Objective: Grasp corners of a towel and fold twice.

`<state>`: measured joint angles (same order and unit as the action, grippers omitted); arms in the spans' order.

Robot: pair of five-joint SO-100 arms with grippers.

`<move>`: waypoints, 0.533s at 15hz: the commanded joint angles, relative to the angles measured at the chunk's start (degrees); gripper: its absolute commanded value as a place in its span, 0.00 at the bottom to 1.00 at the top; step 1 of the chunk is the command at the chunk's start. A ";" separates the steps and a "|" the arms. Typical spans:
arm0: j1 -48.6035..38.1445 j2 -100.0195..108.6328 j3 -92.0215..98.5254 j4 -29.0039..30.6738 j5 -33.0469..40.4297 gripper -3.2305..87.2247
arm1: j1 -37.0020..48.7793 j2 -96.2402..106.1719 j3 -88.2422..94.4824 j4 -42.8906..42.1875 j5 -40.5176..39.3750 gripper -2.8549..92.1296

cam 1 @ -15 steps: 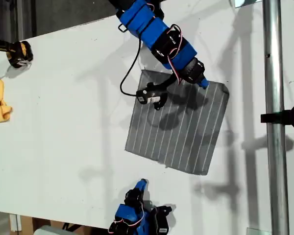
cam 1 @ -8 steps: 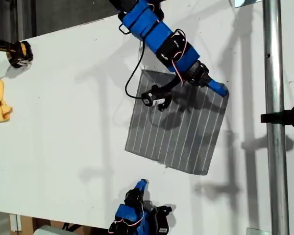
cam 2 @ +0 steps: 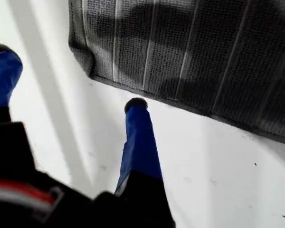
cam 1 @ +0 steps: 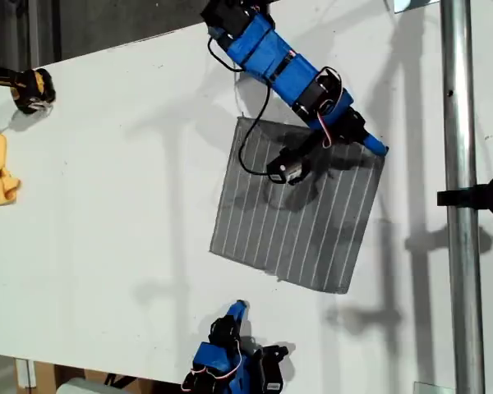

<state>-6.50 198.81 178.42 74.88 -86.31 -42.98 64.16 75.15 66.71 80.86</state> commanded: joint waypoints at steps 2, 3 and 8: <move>-0.18 0.35 0.09 0.18 0.26 0.02 | -0.09 -3.96 -7.91 -0.44 0.44 0.47; -0.18 0.35 0.09 0.18 0.26 0.02 | 0.26 -5.89 -9.49 -0.53 0.26 0.47; -0.18 0.35 0.09 0.18 0.62 0.02 | 2.29 -17.93 -12.92 -4.66 1.67 0.42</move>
<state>-6.50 198.81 178.42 74.88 -86.31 -41.57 50.10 64.07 63.54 81.39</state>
